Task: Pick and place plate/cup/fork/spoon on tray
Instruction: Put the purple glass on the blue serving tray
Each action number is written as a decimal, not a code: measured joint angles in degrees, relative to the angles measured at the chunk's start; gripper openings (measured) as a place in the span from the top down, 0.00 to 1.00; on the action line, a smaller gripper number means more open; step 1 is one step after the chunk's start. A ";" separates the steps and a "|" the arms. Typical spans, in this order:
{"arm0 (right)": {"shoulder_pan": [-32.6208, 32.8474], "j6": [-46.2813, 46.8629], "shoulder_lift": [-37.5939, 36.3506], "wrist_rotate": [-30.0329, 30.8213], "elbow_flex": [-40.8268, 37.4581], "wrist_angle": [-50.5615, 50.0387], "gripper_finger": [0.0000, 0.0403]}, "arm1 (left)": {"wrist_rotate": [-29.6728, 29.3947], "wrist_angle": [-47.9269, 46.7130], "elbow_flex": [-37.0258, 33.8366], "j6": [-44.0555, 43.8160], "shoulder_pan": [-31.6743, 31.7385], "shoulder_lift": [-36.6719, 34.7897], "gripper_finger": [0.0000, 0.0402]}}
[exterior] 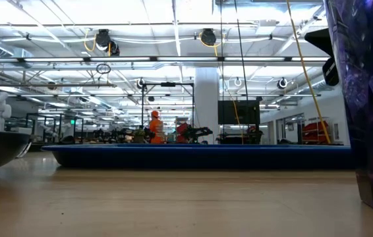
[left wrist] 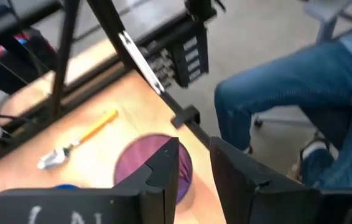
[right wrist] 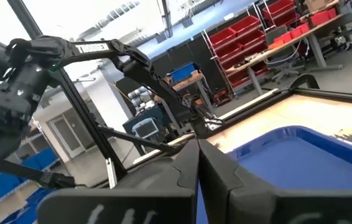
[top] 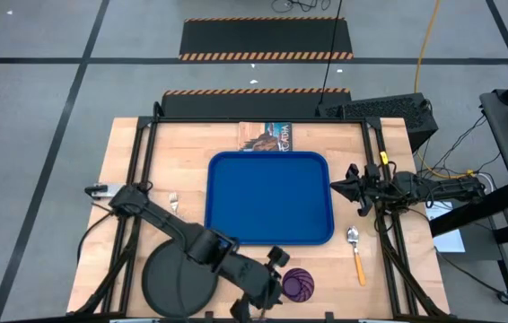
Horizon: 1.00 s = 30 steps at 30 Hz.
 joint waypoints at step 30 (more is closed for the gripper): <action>0.02 -4.31 2.45 0.28 0.01 -0.86 1.00 | 0.36 -1.49 -0.15 12.45 0.71 9.82 0.54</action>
